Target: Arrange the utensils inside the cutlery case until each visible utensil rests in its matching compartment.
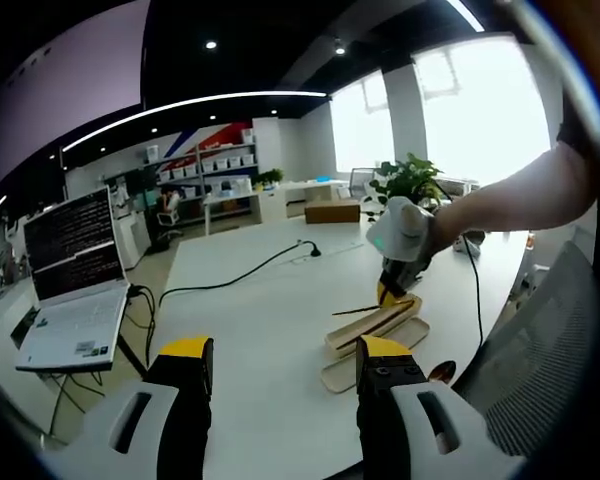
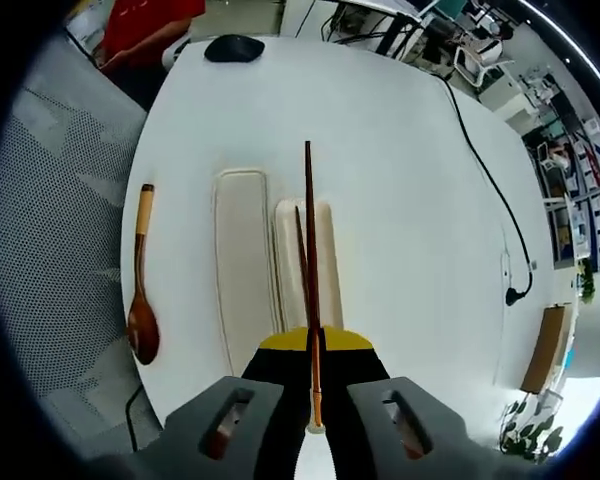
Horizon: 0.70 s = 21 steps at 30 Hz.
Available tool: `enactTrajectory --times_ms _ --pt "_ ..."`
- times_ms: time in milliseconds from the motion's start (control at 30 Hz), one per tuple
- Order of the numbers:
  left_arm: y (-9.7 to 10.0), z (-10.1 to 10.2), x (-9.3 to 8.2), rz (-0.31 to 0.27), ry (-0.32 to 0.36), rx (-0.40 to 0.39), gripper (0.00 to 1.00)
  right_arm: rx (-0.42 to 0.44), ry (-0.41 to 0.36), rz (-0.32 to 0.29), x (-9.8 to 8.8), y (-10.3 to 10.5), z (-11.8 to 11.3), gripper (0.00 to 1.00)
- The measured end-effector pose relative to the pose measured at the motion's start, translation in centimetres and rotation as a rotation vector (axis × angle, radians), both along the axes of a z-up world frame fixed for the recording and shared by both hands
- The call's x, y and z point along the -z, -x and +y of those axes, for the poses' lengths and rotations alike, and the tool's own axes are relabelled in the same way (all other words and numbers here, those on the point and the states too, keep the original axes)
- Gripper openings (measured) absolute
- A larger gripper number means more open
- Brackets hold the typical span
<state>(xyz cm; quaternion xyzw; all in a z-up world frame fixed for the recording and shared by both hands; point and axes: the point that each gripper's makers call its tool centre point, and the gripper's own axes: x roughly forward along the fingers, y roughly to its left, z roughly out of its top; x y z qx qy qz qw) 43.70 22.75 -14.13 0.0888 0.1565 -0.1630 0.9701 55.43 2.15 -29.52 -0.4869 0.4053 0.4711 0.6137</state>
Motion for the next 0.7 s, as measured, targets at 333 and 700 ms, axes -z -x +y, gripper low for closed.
enactTrajectory --times_ms 333,700 --pt "-0.1 0.0 0.1 0.005 0.0 -0.003 0.59 -0.006 0.014 0.021 1.5 0.6 -0.5 0.0" --pt "-0.1 0.0 0.3 0.017 -0.005 -0.001 0.59 0.003 0.023 0.032 2.3 0.8 -1.1 0.0"
